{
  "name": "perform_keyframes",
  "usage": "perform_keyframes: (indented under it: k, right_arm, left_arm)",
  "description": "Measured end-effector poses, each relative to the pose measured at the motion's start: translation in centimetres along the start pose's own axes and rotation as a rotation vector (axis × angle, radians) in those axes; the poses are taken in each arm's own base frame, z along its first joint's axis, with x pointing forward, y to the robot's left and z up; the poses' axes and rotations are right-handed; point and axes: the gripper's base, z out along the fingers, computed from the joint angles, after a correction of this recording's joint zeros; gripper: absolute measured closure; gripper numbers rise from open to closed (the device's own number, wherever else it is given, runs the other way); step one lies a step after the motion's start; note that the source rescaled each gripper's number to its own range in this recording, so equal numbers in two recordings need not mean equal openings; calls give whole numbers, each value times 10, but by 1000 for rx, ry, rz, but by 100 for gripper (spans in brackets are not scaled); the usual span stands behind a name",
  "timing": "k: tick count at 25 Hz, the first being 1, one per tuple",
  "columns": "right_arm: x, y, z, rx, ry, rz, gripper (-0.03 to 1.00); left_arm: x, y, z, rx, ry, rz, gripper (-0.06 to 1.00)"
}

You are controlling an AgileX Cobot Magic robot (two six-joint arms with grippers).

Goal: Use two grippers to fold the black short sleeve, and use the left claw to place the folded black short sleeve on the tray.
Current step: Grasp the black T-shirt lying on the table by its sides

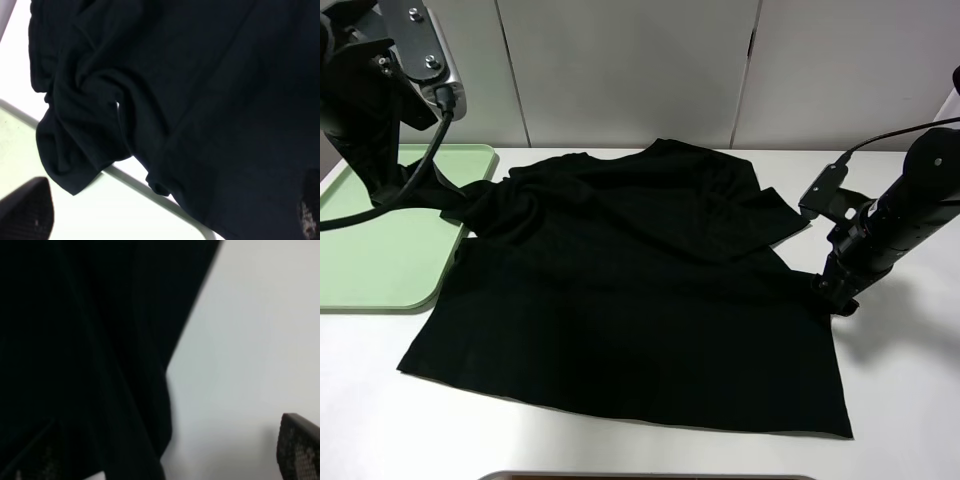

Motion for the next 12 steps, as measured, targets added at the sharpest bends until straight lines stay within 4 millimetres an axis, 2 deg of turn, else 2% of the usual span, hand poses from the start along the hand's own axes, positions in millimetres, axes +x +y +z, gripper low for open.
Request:
perform_keyframes:
  k: [4, 9, 12]
  right_arm:
    - [0, 0, 0, 0, -1, 1, 15]
    - [0, 0, 0, 0, -1, 1, 50]
    - [0, 0, 0, -3, 2, 2, 68]
  left_arm:
    - [0, 0, 0, -1, -1, 1, -2]
    - [0, 0, 0, -2, -2, 2, -2]
    - [0, 0, 0, -2, -2, 2, -1]
